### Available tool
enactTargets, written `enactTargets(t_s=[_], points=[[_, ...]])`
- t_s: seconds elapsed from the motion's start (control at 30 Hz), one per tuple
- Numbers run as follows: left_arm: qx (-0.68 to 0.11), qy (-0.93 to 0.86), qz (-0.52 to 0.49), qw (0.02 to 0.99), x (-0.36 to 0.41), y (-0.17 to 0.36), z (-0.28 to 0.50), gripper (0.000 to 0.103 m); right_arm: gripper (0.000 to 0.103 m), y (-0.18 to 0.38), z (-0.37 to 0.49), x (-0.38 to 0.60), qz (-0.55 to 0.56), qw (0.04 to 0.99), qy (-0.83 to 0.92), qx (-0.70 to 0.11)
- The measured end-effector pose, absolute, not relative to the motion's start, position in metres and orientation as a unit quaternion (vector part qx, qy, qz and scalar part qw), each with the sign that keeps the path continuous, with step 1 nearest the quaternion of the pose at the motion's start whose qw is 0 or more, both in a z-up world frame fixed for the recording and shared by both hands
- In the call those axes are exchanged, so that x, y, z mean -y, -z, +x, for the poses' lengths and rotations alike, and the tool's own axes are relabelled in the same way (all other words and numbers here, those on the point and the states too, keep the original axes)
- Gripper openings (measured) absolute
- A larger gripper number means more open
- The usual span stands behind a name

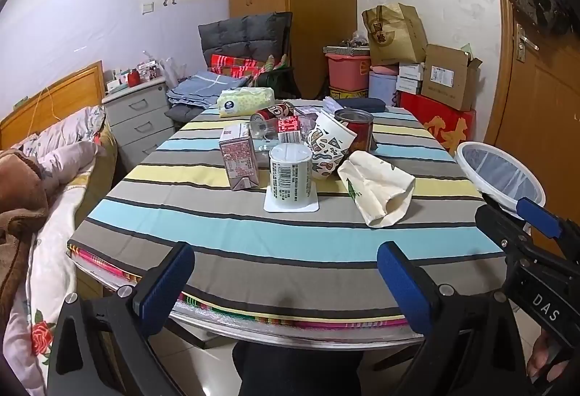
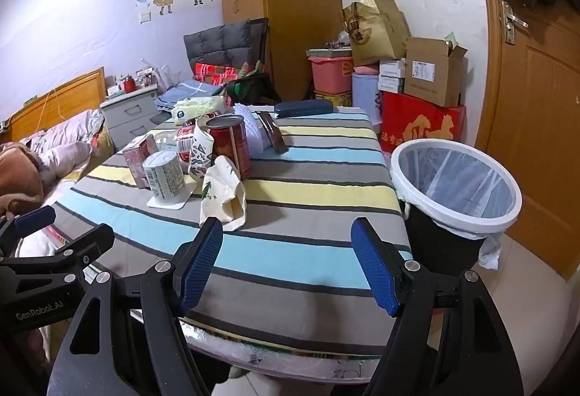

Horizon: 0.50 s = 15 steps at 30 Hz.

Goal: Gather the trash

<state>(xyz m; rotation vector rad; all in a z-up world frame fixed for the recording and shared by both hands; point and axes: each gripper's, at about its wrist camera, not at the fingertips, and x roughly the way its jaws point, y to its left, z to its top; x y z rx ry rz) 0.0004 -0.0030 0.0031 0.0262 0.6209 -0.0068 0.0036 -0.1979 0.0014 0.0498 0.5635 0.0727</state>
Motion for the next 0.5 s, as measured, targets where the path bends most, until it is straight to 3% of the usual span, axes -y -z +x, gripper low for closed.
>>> enactTargets(t_s=[0.5], points=[[-0.303,0.005,0.010,0.953,0.0006,-0.0044,-0.0021,0.102,0.075,-0.0037,0.0033,0.1975,0.023,0.961,-0.030,-0.275]])
